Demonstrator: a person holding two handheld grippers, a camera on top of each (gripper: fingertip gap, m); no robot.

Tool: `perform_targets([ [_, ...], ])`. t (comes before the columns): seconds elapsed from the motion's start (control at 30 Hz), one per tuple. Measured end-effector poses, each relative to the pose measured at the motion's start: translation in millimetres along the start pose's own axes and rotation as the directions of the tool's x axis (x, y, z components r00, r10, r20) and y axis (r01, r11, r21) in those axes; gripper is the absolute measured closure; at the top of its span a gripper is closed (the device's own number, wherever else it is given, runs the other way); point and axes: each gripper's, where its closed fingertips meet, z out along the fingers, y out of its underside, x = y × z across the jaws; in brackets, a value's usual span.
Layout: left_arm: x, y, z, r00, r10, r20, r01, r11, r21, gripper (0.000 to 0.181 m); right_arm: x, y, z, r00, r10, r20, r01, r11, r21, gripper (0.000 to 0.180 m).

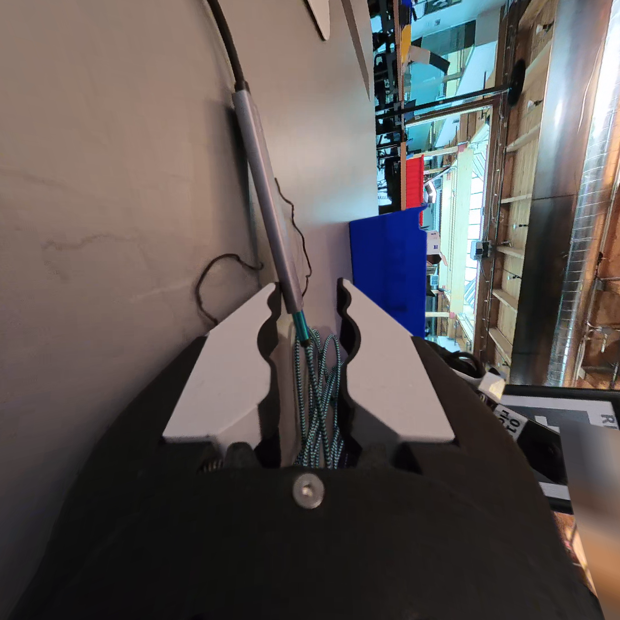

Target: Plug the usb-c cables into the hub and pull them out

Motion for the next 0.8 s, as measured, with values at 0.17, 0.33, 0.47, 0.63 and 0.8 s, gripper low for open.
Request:
perform_targets([
  [0.17, 8.1, 1.2, 11.5, 0.998, -0.013, -0.053, 0.011, 0.999, -0.032, 0.173, 0.8, 1.2, 1.2, 1.0, 0.007, 0.004, -0.007, 1.0, 0.0, 0.172],
  [0.33, 32.2, 8.8, 7.5, 0.98, 0.026, -0.196, -0.035, 0.998, -0.044, 0.174, 1.6, 3.9, 1.2, 1.0, 0.023, 0.005, -0.023, 1.0, 0.0, 0.172],
  [0.47, 60.0, 31.9, -4.5, 0.927, 0.04, -0.374, -0.084, 0.991, -0.101, 0.174, 3.4, 6.4, -0.1, 0.999, 0.039, 0.004, -0.039, 0.999, 0.0, 0.172],
  [0.63, 80.9, 58.2, -18.7, 0.863, 0.084, -0.499, -0.178, 0.974, -0.144, 0.174, 0.2, 8.1, 2.9, 0.999, 0.031, 0.02, -0.031, 0.999, -0.008, 0.172],
  [0.8, 89.9, 67.0, -27.0, 0.822, 0.097, -0.561, -0.225, 0.961, -0.162, 0.174, -4.4, 11.0, 10.0, 0.999, 0.01, 0.032, -0.009, 1.0, -0.029, 0.172],
])
